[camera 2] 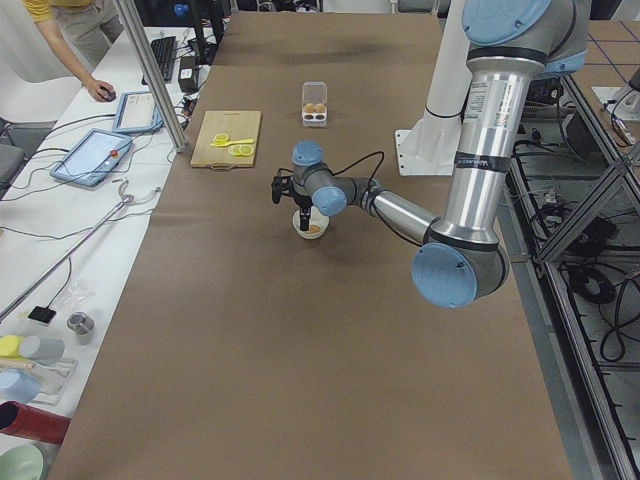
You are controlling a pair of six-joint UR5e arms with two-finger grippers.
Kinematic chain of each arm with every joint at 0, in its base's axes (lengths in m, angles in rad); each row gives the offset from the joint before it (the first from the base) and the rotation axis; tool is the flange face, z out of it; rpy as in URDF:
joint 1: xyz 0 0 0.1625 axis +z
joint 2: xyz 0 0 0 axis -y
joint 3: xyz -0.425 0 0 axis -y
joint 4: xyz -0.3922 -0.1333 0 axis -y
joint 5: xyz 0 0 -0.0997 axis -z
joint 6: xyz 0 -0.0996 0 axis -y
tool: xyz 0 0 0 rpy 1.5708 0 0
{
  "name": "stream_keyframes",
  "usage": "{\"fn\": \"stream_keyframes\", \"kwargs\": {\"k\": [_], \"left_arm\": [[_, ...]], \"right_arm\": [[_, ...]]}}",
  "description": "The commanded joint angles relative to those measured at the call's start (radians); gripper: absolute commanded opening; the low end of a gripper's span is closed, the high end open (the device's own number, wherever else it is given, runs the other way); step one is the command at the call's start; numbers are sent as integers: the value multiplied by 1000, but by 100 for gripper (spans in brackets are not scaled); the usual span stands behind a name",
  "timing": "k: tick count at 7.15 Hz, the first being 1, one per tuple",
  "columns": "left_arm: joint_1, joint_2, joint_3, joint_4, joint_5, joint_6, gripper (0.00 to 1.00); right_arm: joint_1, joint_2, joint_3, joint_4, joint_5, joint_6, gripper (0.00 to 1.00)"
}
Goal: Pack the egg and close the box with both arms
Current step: 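Move the left gripper over the white bowl and lower toward the egg, then close the left gripper on the brown egg inside the bowl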
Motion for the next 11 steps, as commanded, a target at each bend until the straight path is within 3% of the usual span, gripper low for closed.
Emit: {"fn": "stream_keyframes", "kwargs": {"k": [1, 6, 11], "left_arm": [[26, 3, 4, -1, 20, -1, 97], [46, 4, 9, -1, 41, -1, 95], [46, 3, 10, -1, 41, -6, 71]], "right_arm": [[0, 1, -1, 0, -2, -1, 100], [0, 1, -2, 0, -2, -2, 100], [0, 1, -2, 0, -2, -2, 100]]}}
